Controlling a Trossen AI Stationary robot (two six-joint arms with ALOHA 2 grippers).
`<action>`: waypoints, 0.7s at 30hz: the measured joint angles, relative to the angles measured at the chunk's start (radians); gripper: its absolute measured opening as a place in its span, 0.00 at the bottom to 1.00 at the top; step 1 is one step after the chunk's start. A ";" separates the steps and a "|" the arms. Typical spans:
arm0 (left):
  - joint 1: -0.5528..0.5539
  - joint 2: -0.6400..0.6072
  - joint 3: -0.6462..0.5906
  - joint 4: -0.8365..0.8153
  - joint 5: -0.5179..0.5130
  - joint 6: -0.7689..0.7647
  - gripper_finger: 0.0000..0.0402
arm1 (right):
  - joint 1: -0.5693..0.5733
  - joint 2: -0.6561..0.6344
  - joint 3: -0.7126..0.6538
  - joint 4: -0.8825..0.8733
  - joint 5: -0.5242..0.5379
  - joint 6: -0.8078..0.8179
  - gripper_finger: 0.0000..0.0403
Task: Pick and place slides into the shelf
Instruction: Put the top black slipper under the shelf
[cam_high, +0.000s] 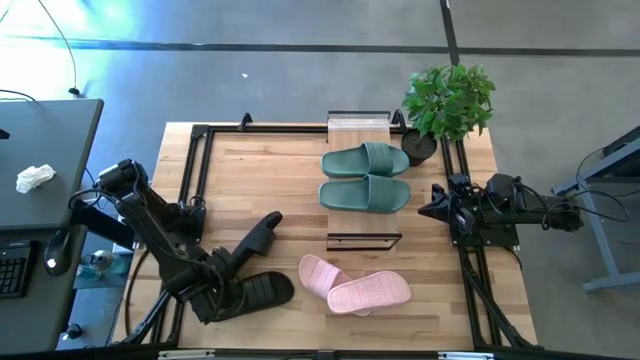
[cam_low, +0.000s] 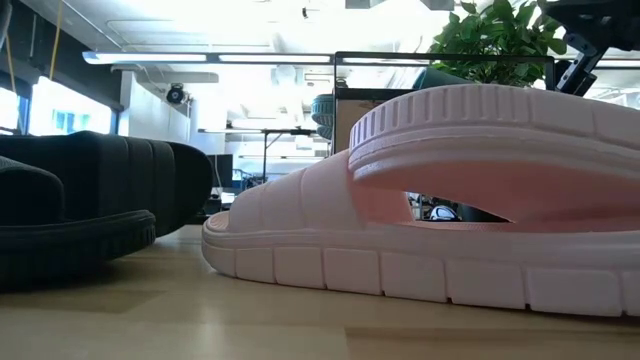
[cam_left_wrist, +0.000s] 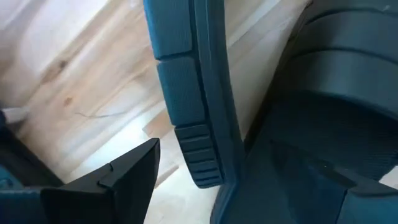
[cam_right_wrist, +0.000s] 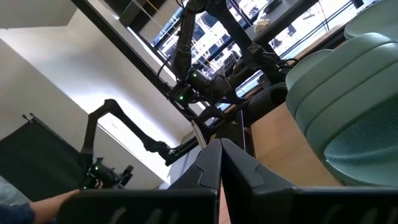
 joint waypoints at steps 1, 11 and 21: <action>0.000 0.000 -0.007 0.006 0.000 0.000 0.72 | 0.000 0.000 0.000 0.000 0.006 -0.001 0.00; 0.007 0.000 -0.015 -0.033 -0.002 0.000 0.66 | 0.000 0.000 0.000 0.000 0.017 0.002 0.00; 0.007 0.001 -0.016 -0.061 -0.015 -0.004 0.19 | 0.000 0.000 0.000 0.000 0.021 -0.001 0.00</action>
